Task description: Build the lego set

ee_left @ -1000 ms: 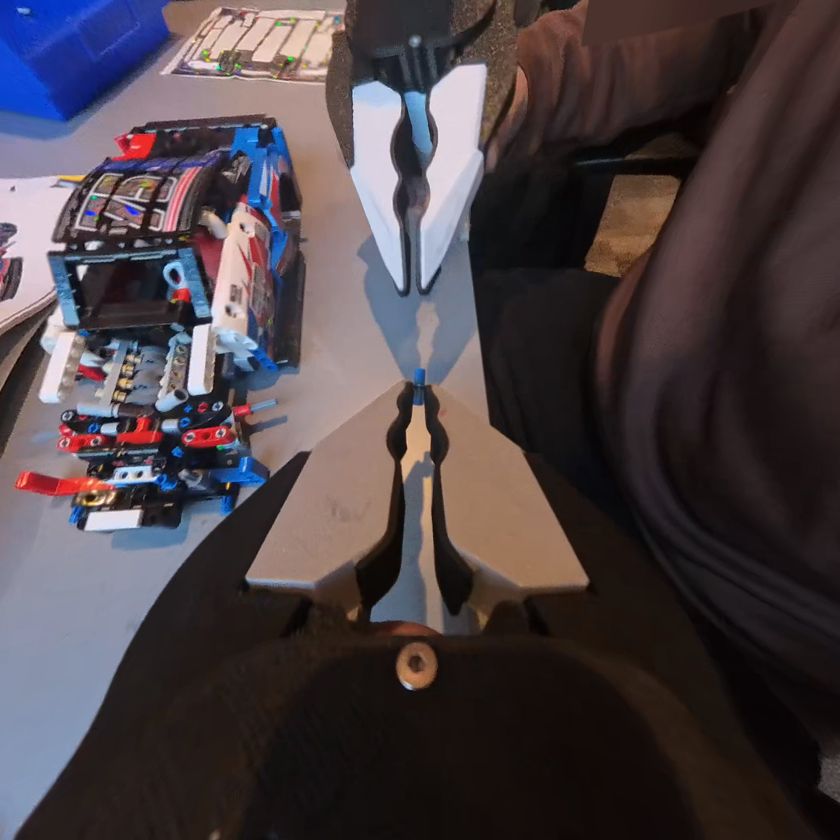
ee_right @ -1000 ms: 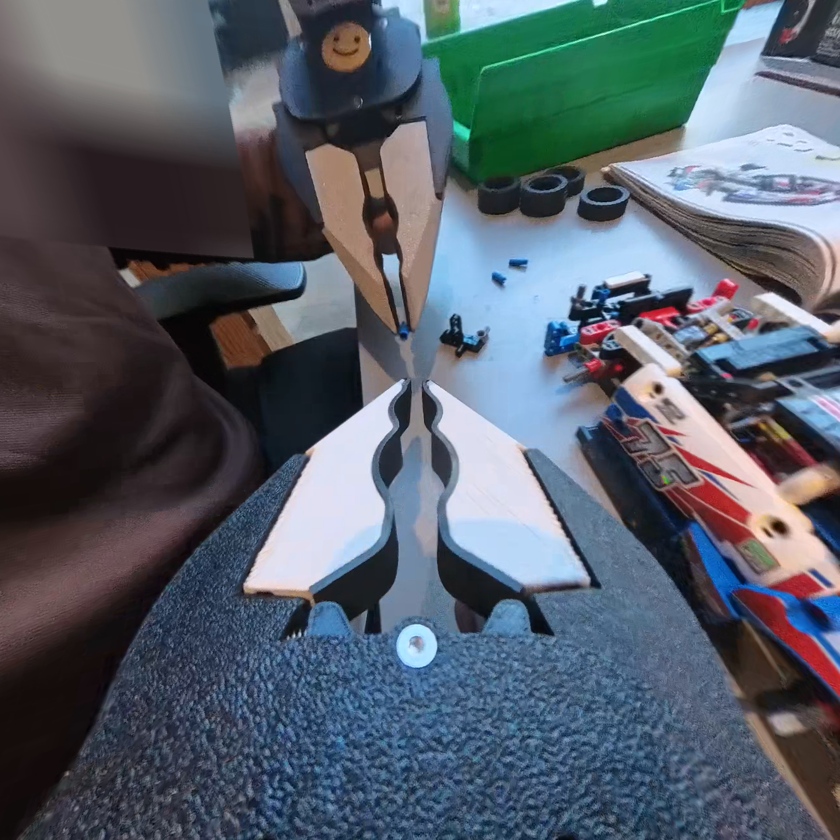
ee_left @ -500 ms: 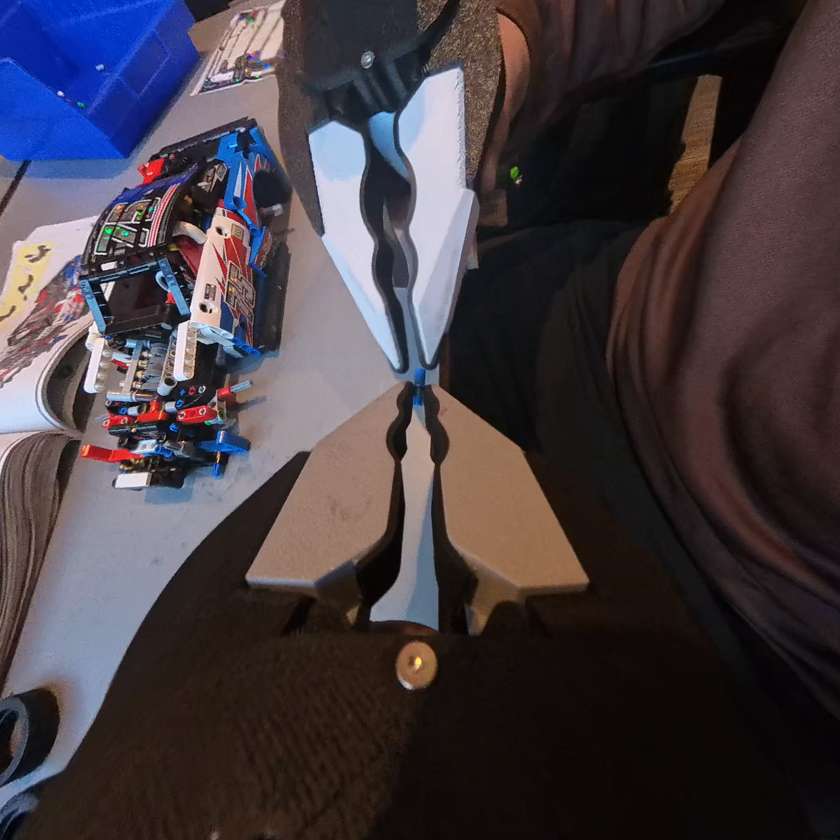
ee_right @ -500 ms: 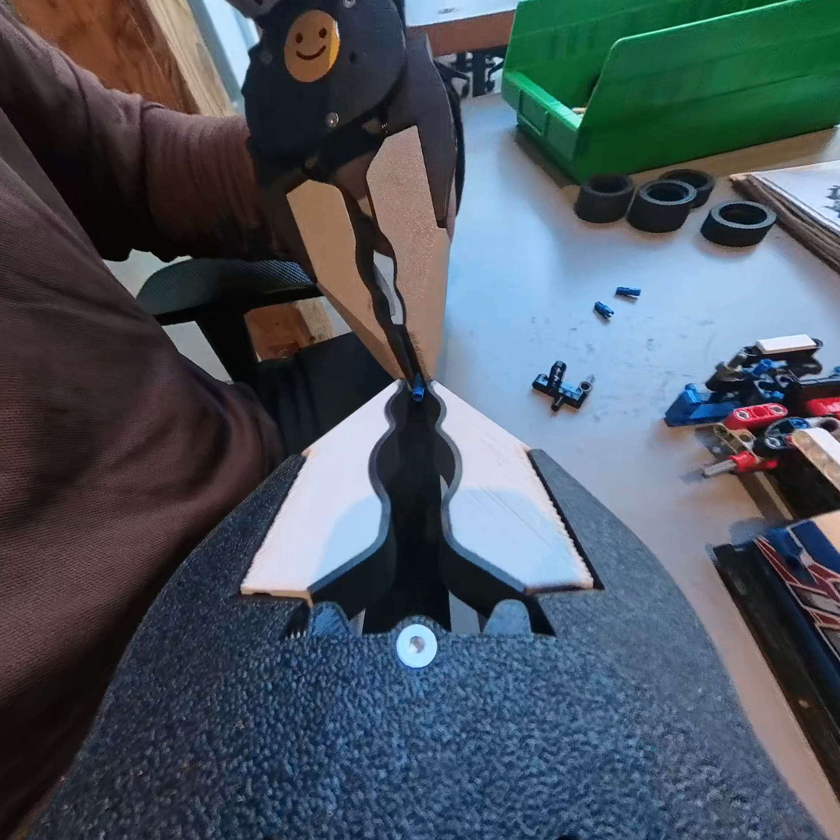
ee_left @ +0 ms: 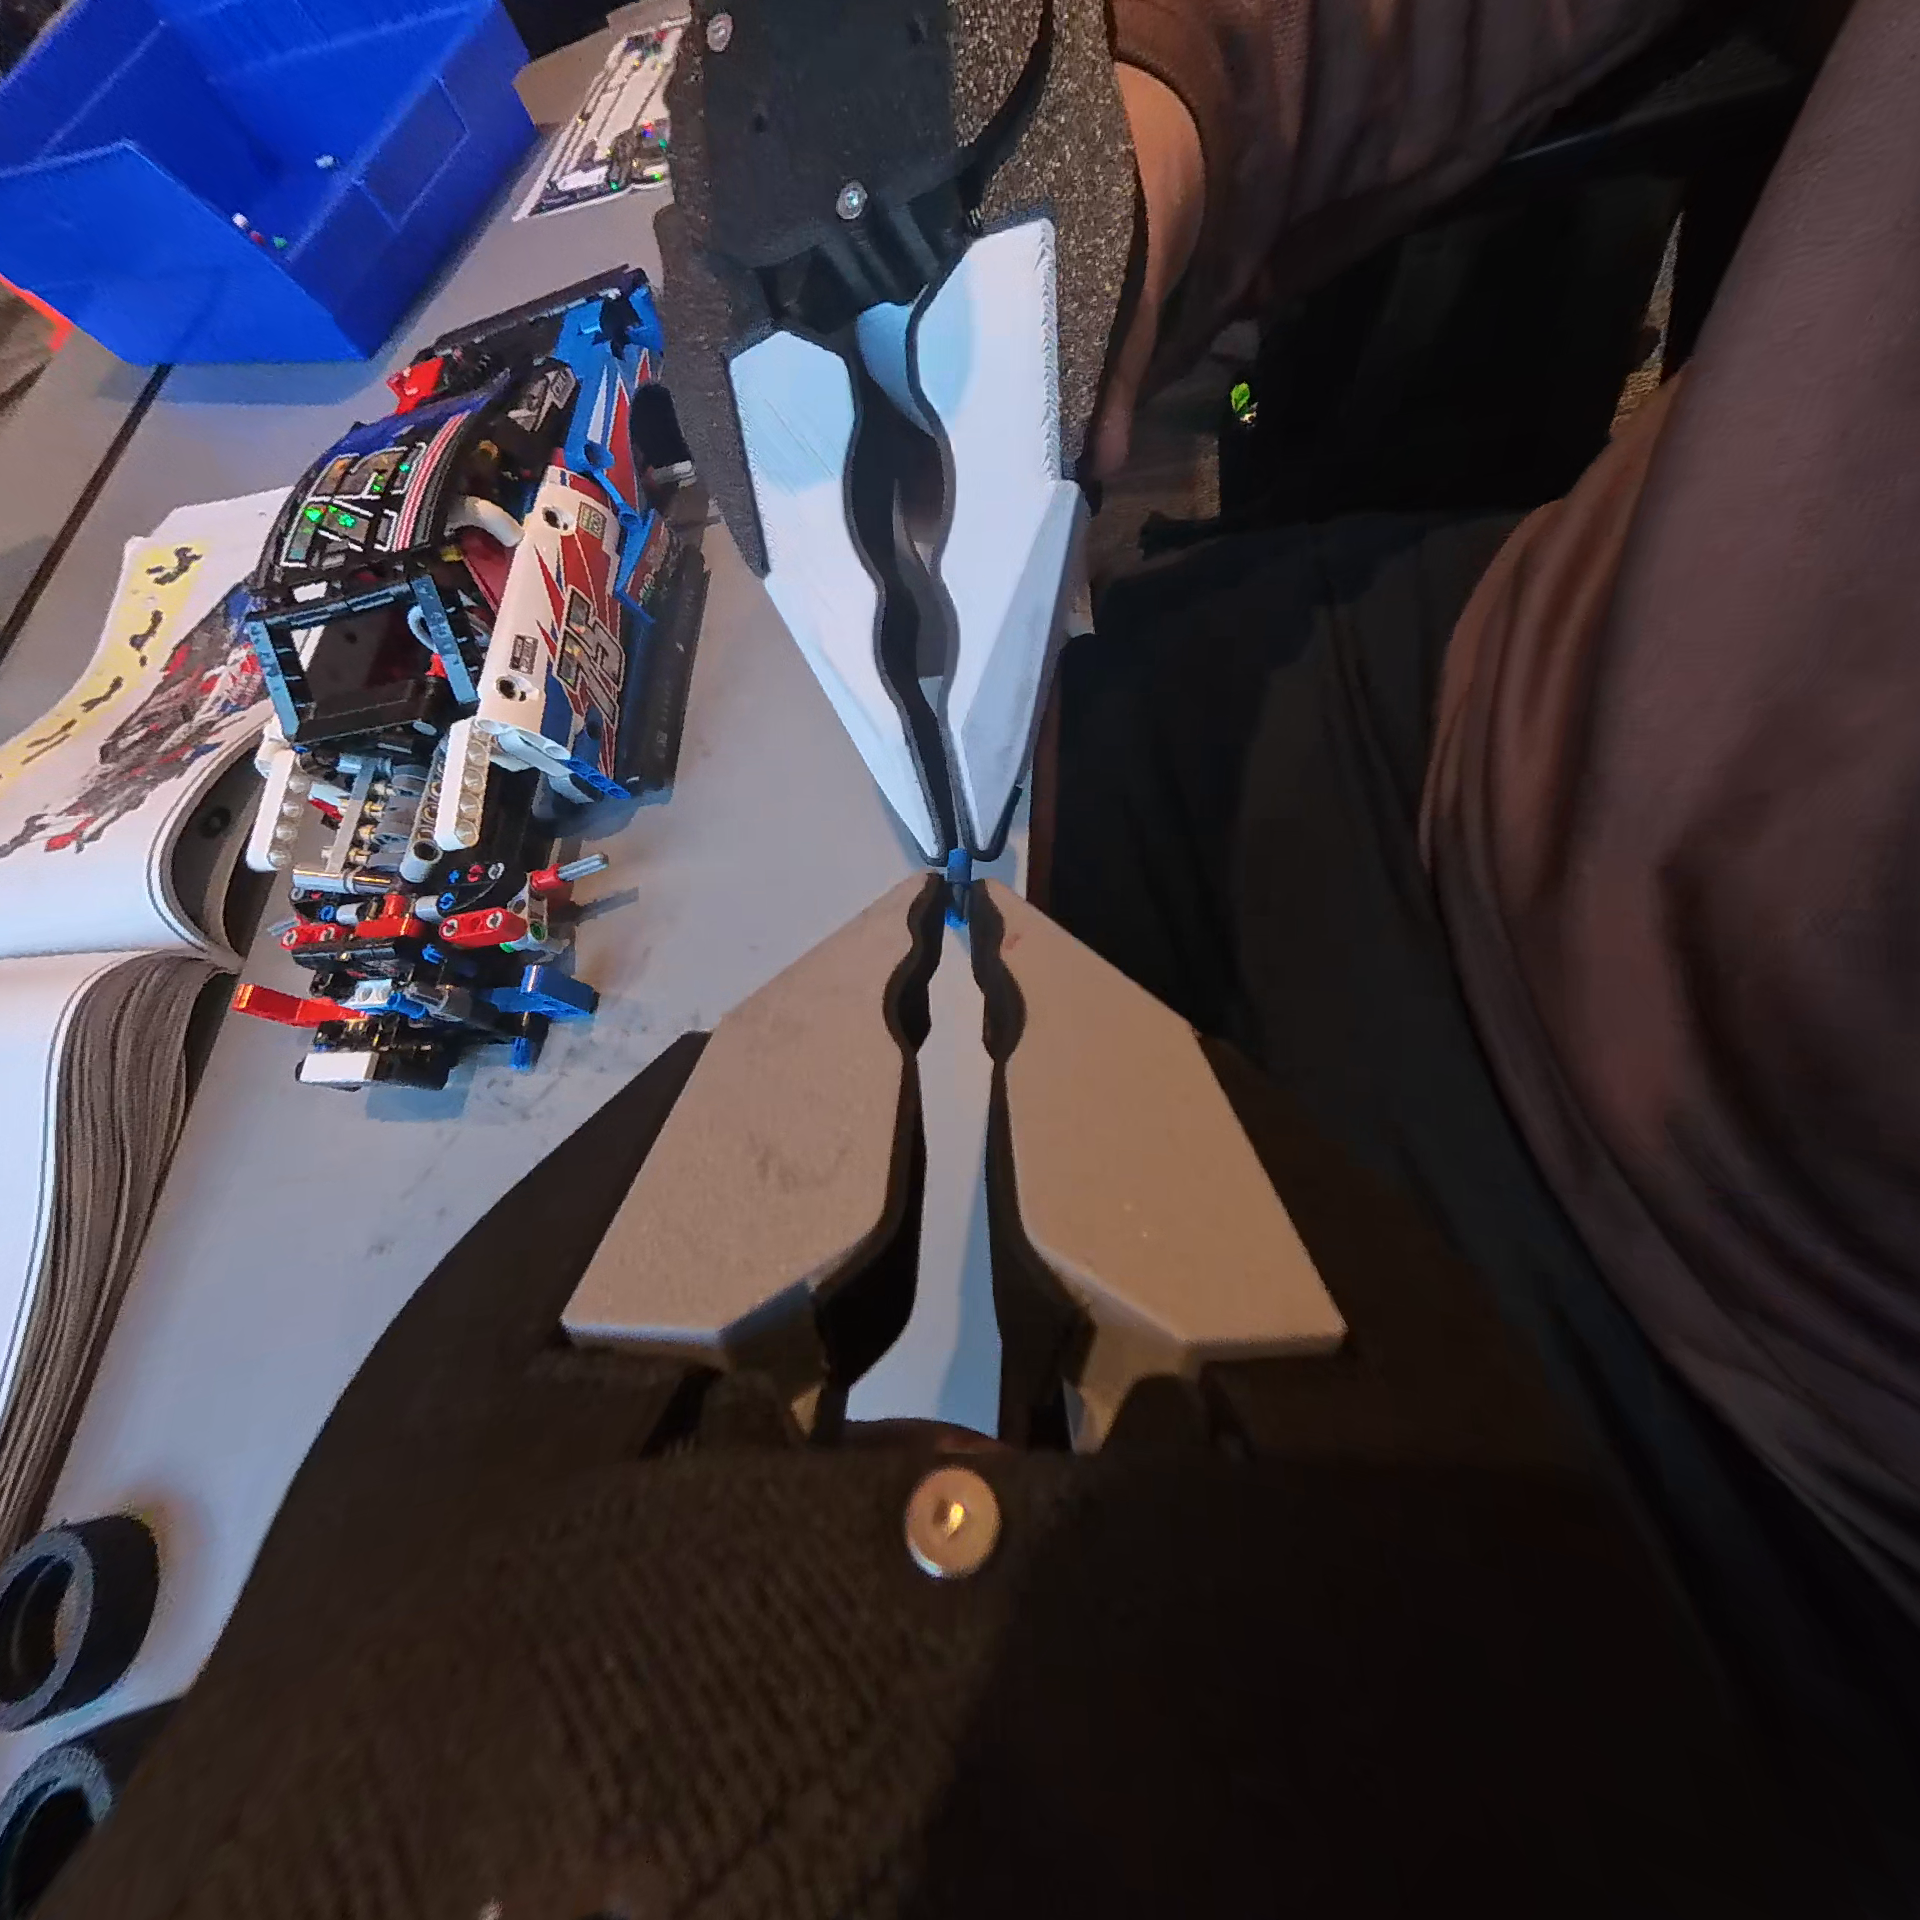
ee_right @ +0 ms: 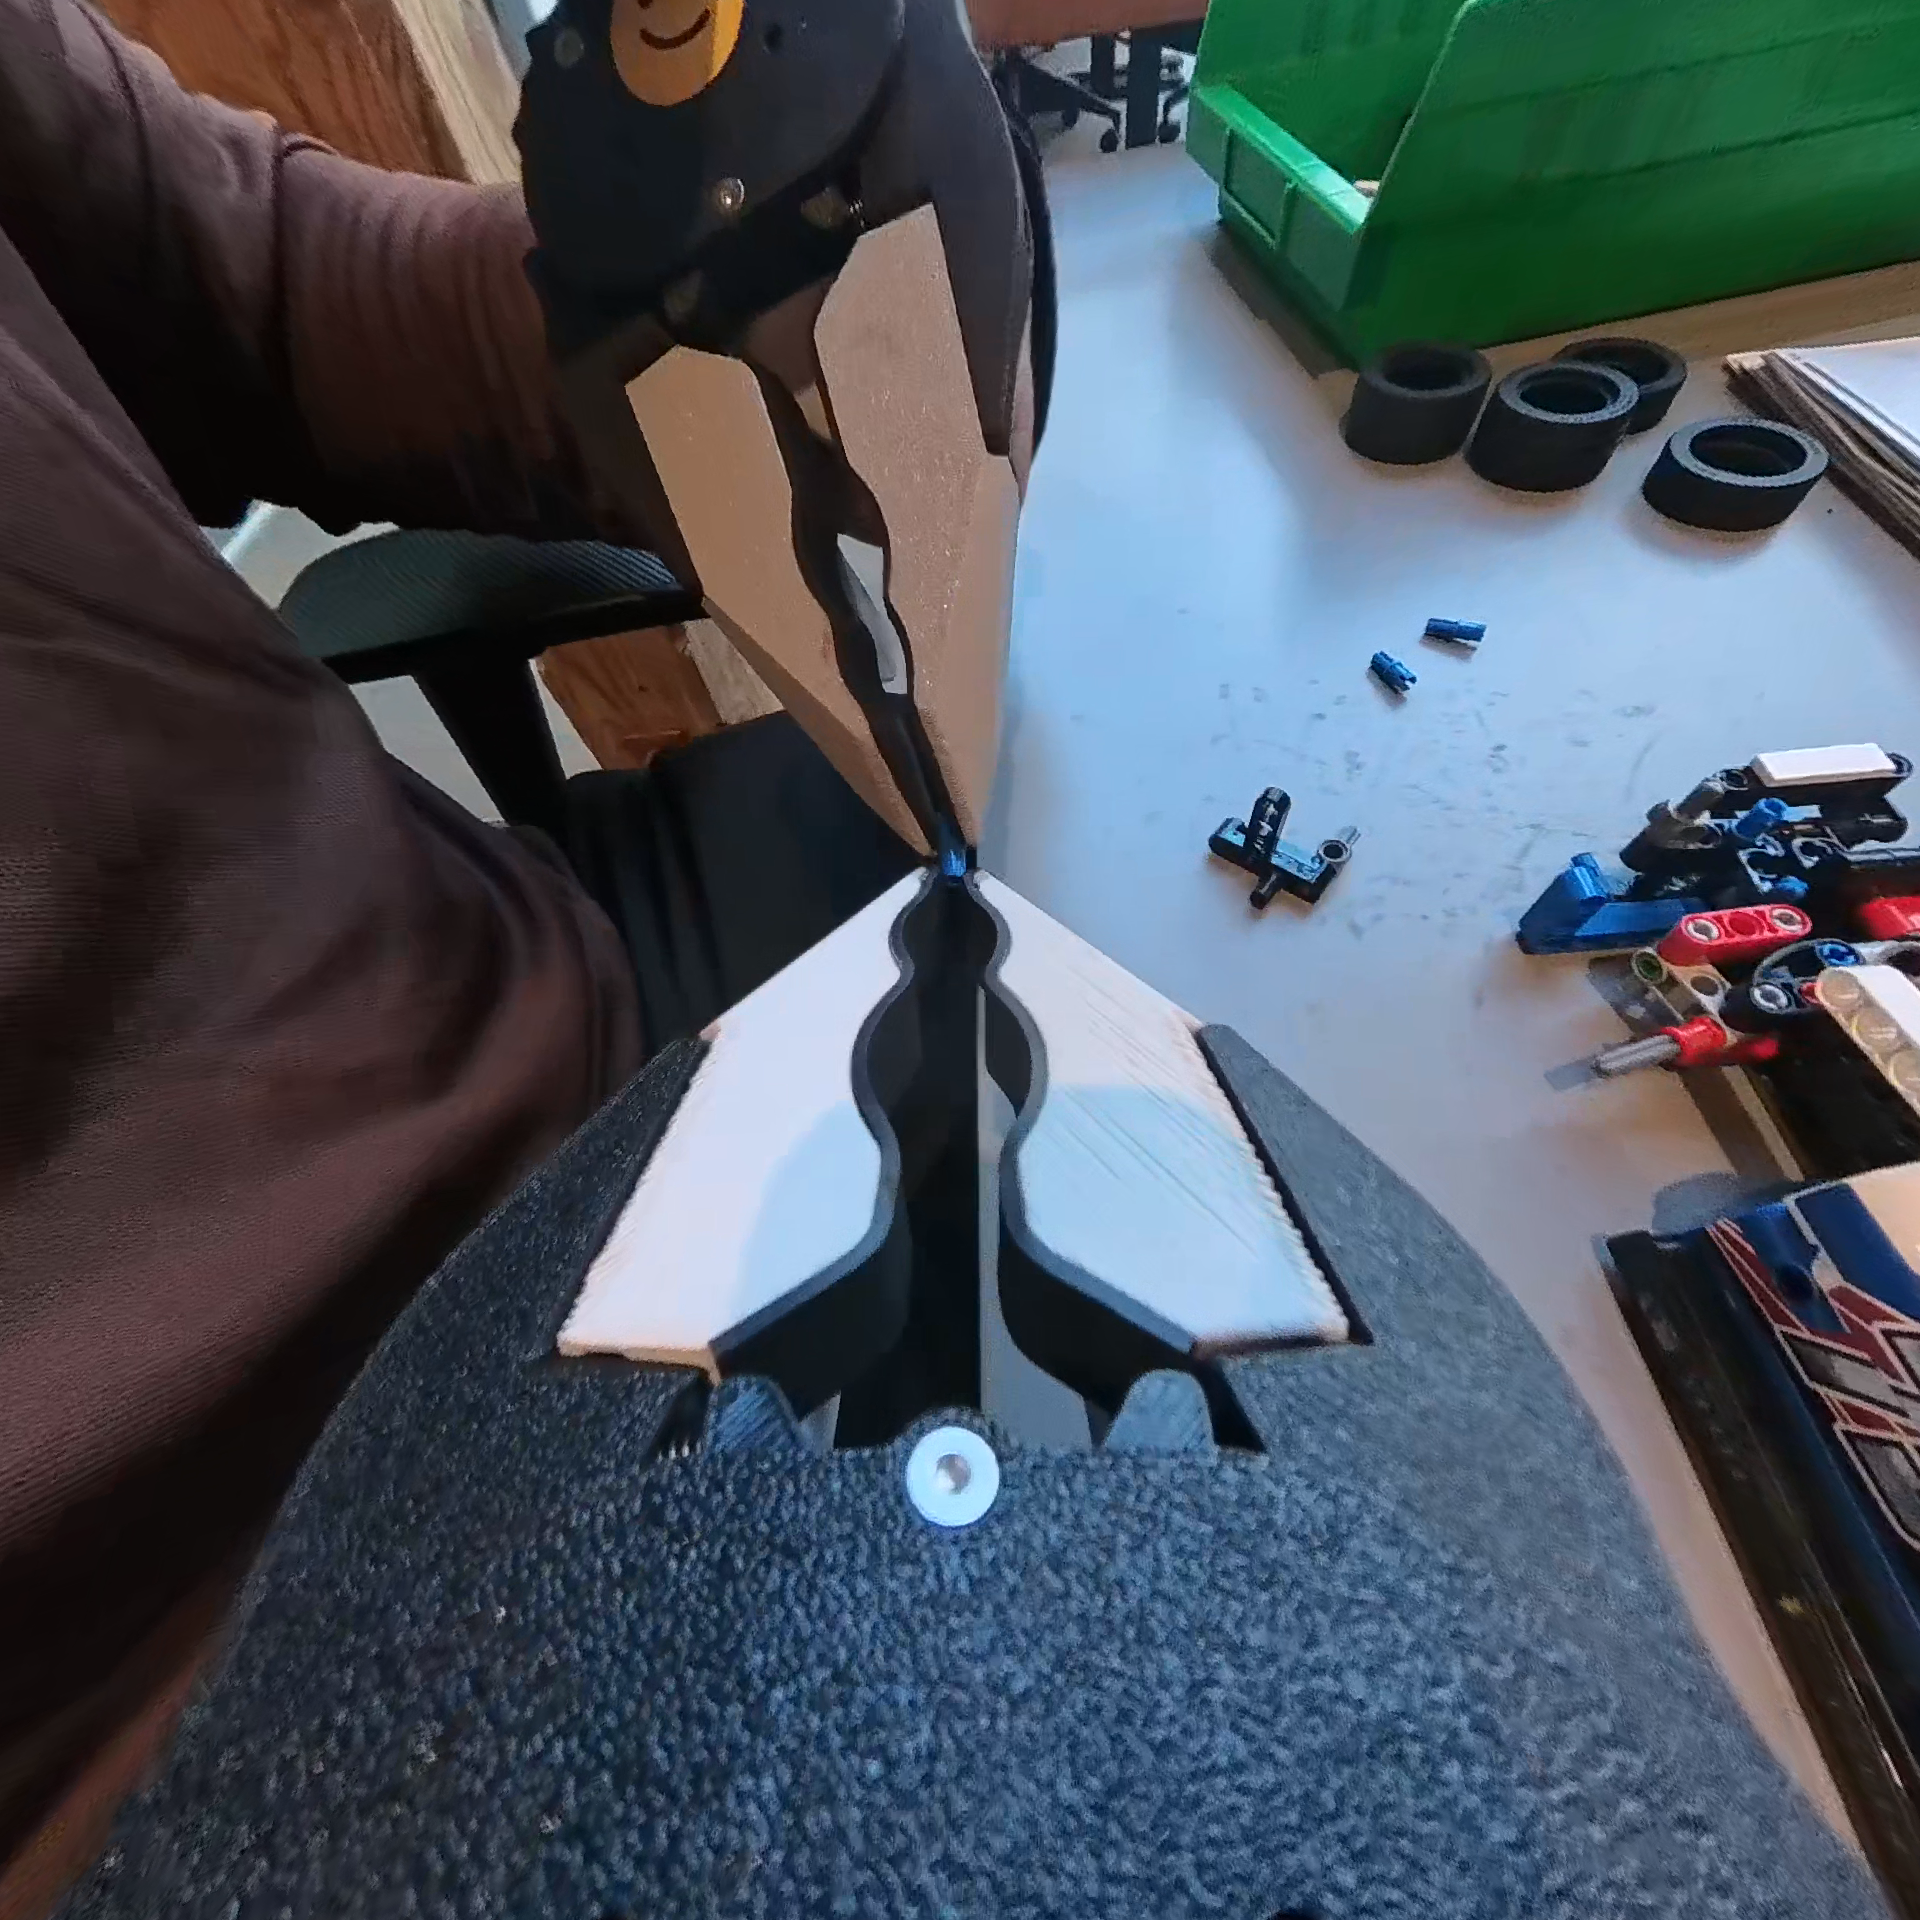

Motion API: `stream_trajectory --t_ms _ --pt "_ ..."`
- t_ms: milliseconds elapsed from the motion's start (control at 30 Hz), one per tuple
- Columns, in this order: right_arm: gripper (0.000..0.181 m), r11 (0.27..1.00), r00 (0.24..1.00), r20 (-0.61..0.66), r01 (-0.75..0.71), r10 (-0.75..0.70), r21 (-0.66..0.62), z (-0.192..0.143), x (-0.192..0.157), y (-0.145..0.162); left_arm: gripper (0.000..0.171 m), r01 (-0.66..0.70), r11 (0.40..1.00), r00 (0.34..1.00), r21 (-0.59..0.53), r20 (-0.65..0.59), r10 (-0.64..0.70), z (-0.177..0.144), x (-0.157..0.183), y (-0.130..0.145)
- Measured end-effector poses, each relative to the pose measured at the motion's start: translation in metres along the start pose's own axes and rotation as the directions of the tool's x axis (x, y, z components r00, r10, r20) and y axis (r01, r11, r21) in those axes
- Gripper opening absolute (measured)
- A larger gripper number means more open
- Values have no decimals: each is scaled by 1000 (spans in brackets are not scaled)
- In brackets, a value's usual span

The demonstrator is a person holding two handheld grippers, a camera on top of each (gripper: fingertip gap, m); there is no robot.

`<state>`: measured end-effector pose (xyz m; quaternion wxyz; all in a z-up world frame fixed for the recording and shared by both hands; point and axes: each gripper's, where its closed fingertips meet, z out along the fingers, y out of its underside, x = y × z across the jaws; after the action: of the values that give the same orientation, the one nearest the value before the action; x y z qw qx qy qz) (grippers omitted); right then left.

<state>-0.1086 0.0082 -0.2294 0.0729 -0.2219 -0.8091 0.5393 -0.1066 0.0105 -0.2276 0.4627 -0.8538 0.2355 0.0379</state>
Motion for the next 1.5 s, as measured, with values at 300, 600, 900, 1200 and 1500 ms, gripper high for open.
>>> stream_trajectory --t_ms 300,600,900,1200,1500 --pt "2 999 998 -22 -50 50 7 -7 11 3 0 11 999 1000 44 1 -11 8 -8 -11" --pt "2 999 993 -117 -37 34 -27 -8 39 8 0 60 996 998 64 8 -61 21 -28 -4" --pt "0 997 980 -185 -77 75 -3 -21 60 9 0 121 989 992 80 12 -122 29 -48 8" --pt "0 992 940 -335 -92 58 -85 -31 90 27 0 161 985 984 60 72 -165 31 -55 20" --pt "6 993 955 -297 -60 26 -104 -71 82 42 0 169 986 983 14 67 -169 22 -39 31"
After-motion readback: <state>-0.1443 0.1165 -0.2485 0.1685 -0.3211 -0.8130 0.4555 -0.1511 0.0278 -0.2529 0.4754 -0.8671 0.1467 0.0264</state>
